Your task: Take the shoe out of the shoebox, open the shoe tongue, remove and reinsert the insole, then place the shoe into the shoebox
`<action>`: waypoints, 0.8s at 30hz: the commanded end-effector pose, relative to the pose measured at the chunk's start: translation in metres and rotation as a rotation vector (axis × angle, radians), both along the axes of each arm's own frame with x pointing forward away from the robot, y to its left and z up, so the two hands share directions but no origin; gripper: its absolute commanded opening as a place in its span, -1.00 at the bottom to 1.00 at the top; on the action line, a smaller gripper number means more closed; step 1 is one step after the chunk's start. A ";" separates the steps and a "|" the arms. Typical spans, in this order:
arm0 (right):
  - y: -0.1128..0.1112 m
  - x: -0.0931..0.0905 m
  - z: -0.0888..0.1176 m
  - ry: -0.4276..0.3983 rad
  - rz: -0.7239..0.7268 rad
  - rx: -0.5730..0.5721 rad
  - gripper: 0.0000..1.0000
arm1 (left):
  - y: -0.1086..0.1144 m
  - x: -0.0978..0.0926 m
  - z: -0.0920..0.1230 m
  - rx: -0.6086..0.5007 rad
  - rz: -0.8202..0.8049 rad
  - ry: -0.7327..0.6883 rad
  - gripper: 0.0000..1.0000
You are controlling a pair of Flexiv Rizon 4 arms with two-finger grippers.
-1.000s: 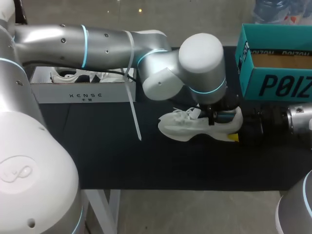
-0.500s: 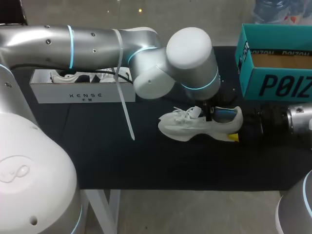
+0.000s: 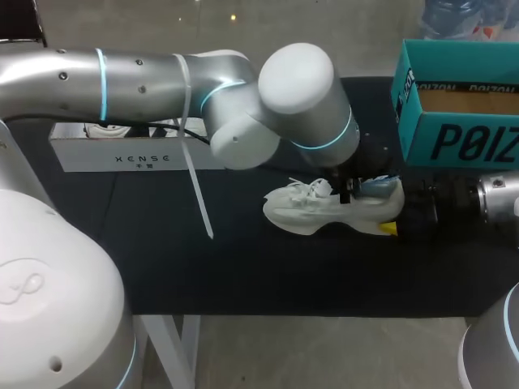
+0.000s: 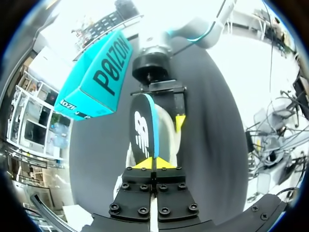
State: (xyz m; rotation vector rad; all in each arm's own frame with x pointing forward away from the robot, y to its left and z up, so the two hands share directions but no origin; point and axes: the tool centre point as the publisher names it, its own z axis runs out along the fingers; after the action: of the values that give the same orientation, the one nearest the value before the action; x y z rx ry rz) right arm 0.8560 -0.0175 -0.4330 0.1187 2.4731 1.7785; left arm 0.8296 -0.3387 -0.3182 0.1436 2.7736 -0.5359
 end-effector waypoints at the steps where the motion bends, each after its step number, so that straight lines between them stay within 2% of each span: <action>1: 0.002 0.002 -0.004 -0.001 0.000 -0.001 -1.00 | -0.014 0.000 -0.005 0.003 -0.008 0.005 -1.00; 7: 0.002 0.002 -0.004 -0.001 0.000 -0.001 -1.00 | -0.024 -0.001 -0.010 0.002 -0.015 0.007 -1.00; 16: 0.002 0.002 -0.004 -0.001 0.000 -0.001 -1.00 | -0.028 0.000 -0.015 0.010 0.020 -0.016 -1.00; 19: 0.002 0.002 -0.004 -0.001 0.000 -0.001 -1.00 | -0.027 0.001 -0.015 0.011 0.036 -0.016 -0.86; 22: 0.002 0.002 -0.004 -0.001 0.000 -0.001 -1.00 | -0.026 0.002 -0.015 0.013 0.041 -0.020 -0.47; 24: 0.002 0.002 -0.004 -0.001 0.000 -0.001 -1.00 | -0.025 0.000 -0.014 0.010 0.043 -0.025 -0.39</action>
State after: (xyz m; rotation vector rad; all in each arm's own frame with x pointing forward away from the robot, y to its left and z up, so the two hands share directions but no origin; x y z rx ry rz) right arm 0.8560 -0.0173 -0.4330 0.1187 2.4731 1.7788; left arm 0.8328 -0.3660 -0.3340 0.0944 2.7562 -0.5079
